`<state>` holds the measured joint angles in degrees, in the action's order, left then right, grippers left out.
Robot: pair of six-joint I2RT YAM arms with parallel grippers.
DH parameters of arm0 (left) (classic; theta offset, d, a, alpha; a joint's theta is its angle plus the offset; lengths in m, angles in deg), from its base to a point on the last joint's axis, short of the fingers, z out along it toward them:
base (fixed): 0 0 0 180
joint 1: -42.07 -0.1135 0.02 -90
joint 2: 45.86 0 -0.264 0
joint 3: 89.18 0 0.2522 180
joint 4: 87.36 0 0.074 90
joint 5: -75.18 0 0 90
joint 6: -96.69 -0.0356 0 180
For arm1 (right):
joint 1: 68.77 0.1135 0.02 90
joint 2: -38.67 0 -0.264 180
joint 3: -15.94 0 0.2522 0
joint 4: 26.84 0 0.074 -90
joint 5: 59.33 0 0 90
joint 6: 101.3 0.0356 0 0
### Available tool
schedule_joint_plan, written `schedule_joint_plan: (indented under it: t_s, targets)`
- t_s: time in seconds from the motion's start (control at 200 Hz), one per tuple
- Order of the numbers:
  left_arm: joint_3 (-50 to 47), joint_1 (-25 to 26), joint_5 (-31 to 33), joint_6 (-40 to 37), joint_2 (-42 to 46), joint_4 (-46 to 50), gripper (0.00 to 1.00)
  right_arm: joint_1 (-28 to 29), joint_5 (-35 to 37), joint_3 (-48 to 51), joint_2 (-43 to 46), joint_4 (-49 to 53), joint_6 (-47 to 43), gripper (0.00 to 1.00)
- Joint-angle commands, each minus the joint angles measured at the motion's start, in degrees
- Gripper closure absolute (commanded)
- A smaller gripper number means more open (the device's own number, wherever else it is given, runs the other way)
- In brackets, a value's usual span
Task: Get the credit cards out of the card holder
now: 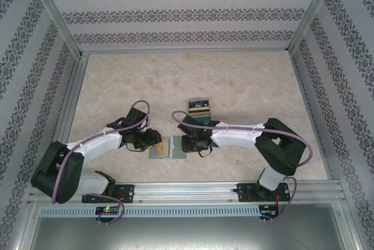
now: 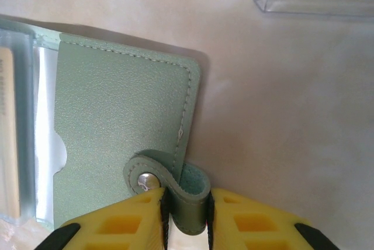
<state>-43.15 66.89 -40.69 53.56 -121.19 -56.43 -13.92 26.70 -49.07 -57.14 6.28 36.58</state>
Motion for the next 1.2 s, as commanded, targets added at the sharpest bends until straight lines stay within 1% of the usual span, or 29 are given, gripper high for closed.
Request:
schedule_joint_plan:
  t_s: [0.0, 0.085, 0.255, 0.335, 0.41, 0.525, 0.599, 0.764, 0.974, 1.084, 1.194]
  targets:
    - [-0.27, 1.01, -2.96, -0.20, -0.53, -3.09, 0.58, -0.10, -0.51, 0.44, -1.05, -0.20, 0.36, 0.73]
    - [-0.67, 1.03, -4.23, 0.06, 0.53, -4.82, 0.58, -0.14, -0.36, 0.61, -0.96, -0.25, 0.40, 0.73]
    - [-0.91, 1.17, -4.76, 0.03, 2.03, -5.81, 0.57, -0.12, -0.49, 0.44, -1.20, -0.23, 0.38, 0.73]
    - [-1.07, 1.21, -5.45, 0.02, 1.79, -6.54, 0.51, -0.10, -0.60, 0.20, -1.43, -0.33, 0.29, 0.73]
    - [-1.17, 1.25, -6.37, 0.07, 1.04, -7.43, 0.38, -0.10, -0.68, 0.09, -1.57, -0.30, 0.25, 0.73]
    - [-1.08, 1.38, -7.19, -0.02, 0.07, -8.06, 0.35, -0.11, -0.61, 0.00, -1.66, -0.24, 0.17, 0.72]
    - [-0.99, 1.52, -7.18, 0.00, 0.03, -8.14, 0.32, -0.09, -0.60, 0.00, -1.66, -0.14, 0.16, 0.72]
    - [-0.64, 1.66, -7.24, -0.15, 0.11, -7.62, 0.32, -0.09, -0.52, 0.00, -1.66, -0.22, 0.12, 0.72]
    - [0.31, 1.92, -8.47, -0.14, 2.63, -8.26, 0.40, -0.09, -0.60, -0.08, -1.88, -0.28, 0.21, 0.71]
    - [0.44, 2.08, -10.60, 0.02, 4.11, -10.79, 0.43, -0.19, -0.34, 0.00, -1.84, -0.31, 0.44, 0.70]
    - [0.14, 2.34, -13.42, 0.54, 3.80, -14.30, 0.48, -0.28, 0.00, 0.08, -1.62, -0.18, 0.46, 0.70]
